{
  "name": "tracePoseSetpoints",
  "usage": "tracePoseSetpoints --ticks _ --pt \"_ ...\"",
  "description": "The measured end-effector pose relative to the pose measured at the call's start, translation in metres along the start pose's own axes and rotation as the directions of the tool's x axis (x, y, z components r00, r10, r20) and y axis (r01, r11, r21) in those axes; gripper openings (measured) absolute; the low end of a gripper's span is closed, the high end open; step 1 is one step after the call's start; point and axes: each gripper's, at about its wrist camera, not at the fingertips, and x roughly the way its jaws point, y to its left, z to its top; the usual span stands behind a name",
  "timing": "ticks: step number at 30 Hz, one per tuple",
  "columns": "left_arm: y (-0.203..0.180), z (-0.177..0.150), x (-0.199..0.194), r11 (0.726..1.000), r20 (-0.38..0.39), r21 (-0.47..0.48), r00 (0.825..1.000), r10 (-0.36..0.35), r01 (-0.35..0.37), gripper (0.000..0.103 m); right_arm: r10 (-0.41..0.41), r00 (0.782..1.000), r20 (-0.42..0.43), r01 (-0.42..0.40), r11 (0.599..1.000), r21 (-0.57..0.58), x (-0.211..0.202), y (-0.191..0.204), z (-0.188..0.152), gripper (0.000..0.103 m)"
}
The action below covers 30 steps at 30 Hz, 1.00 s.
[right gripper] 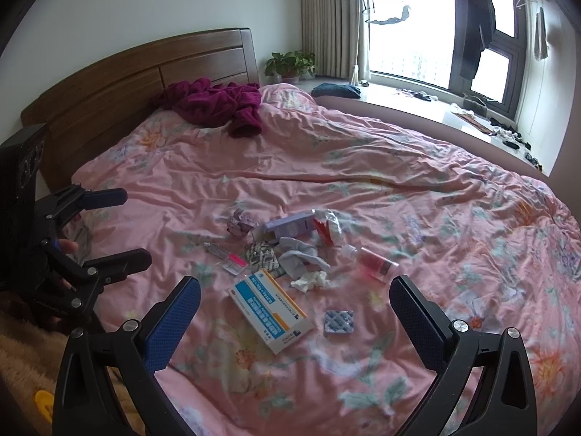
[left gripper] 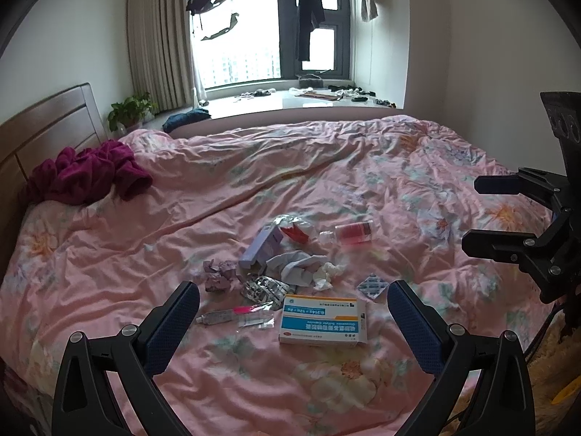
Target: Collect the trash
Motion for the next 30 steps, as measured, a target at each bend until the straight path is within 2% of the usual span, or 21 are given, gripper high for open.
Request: tracePoseSetpoints --ticks 12,19,26,29,30 --pt "0.001 0.006 0.023 1.000 -0.049 -0.007 0.999 -0.007 0.007 0.103 0.018 0.999 -0.034 -0.018 1.000 0.021 0.016 -0.008 -0.003 0.103" --pt "-0.002 0.000 0.058 0.999 -0.153 -0.020 0.988 -0.030 0.027 0.103 0.022 0.996 -0.092 -0.014 0.997 0.081 0.033 -0.025 -0.011 0.103" --pt "-0.012 -0.022 0.120 0.996 -0.288 -0.081 0.955 -0.066 0.044 0.103 0.027 0.983 -0.179 0.001 0.988 0.152 0.058 -0.047 -0.028 0.103" --pt "-0.015 -0.034 0.151 0.989 -0.362 -0.146 0.928 -0.084 0.033 0.103 0.028 0.976 -0.218 0.013 0.982 0.188 0.072 -0.058 -0.036 0.103" --pt "-0.017 -0.038 0.164 0.985 -0.395 -0.173 0.914 -0.094 0.026 0.103 0.026 0.973 -0.229 0.021 0.979 0.203 0.077 -0.063 -0.039 0.103"
